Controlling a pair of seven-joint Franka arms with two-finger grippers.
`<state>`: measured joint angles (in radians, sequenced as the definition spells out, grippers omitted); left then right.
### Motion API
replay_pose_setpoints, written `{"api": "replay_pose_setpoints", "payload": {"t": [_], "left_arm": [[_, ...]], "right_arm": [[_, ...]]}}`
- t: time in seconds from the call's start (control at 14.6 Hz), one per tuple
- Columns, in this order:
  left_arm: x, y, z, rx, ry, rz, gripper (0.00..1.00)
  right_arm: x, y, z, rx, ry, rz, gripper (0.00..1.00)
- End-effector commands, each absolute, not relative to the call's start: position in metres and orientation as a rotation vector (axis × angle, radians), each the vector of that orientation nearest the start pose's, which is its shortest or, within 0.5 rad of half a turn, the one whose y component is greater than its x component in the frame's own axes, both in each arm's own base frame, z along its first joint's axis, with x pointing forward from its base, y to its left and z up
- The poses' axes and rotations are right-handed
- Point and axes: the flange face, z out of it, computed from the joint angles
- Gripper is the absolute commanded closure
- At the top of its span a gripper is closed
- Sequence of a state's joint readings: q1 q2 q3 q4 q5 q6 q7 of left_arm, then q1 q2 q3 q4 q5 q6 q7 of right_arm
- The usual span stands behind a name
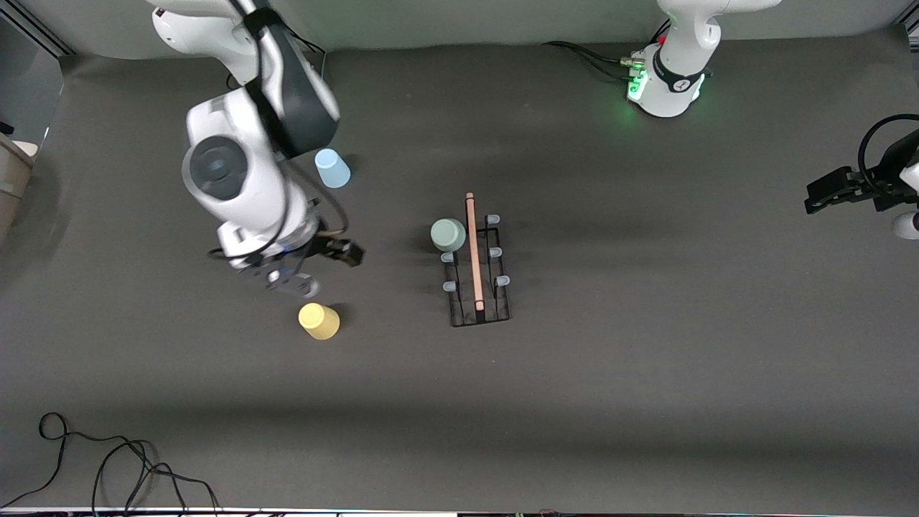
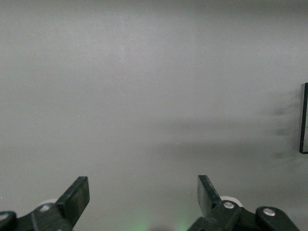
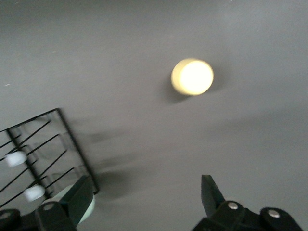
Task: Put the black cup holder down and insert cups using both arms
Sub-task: 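Grasp the yellow cup with the right gripper and lift it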
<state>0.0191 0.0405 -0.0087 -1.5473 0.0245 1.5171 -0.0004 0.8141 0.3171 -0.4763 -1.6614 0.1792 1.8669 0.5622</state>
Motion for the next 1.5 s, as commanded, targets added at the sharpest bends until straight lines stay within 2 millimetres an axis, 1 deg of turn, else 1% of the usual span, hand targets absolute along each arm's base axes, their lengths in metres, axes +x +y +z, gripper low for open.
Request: {"api": "replay_pose_setpoints", "payload": {"t": [0.0,0.14,0.27,0.41,0.55,0.68,0.75,0.82,1.02,1.16,1.23,1.37,1.43], "left_arm": [[0.558,0.009,0.609,-3.118,0.006,0.127,0.00],[0.558,0.009,0.609,-3.118,0.006,0.125,0.00],[0.558,0.009,0.609,-3.116,0.006,0.127,0.00],[0.558,0.009,0.605,-3.116,0.006,0.134,0.00],[0.559,0.008,0.606,-3.116,0.009,0.130,0.00],[0.558,0.009,0.607,-3.116,0.006,0.130,0.00],[0.558,0.009,0.607,-3.116,0.006,0.132,0.00],[0.557,0.007,0.607,-3.116,0.011,0.132,0.00],[0.558,0.007,0.607,-3.116,0.011,0.132,0.00],[0.559,0.007,0.606,-3.115,0.011,0.122,0.00],[0.559,0.007,0.607,-3.115,0.011,0.120,0.00],[0.561,0.007,0.606,-3.115,0.012,0.108,0.00],[0.561,0.007,0.606,-3.115,0.012,0.106,0.00]], "right_arm": [[0.612,0.211,0.406,-3.136,0.345,0.107,0.00],[0.623,0.185,0.384,-3.135,0.313,0.090,0.00],[0.628,0.172,0.357,-3.082,0.329,0.080,0.00],[0.632,0.171,0.333,-3.093,0.320,0.052,0.00],[0.634,0.172,0.307,-3.112,0.324,0.006,0.00],[0.629,0.170,0.278,-3.124,0.327,-0.064,0.00],[0.626,0.169,0.268,-3.129,0.328,-0.083,0.00],[0.625,0.169,0.260,-3.129,0.330,-0.101,0.00],[0.622,0.172,0.246,-3.079,0.392,-0.120,0.00],[0.619,0.183,0.231,-3.097,0.365,-0.133,0.00],[0.619,0.182,0.225,-3.101,0.368,-0.138,0.00],[0.615,0.183,0.221,-3.107,0.365,-0.129,0.00],[0.614,0.183,0.220,-3.108,0.362,-0.126,0.08]]}}
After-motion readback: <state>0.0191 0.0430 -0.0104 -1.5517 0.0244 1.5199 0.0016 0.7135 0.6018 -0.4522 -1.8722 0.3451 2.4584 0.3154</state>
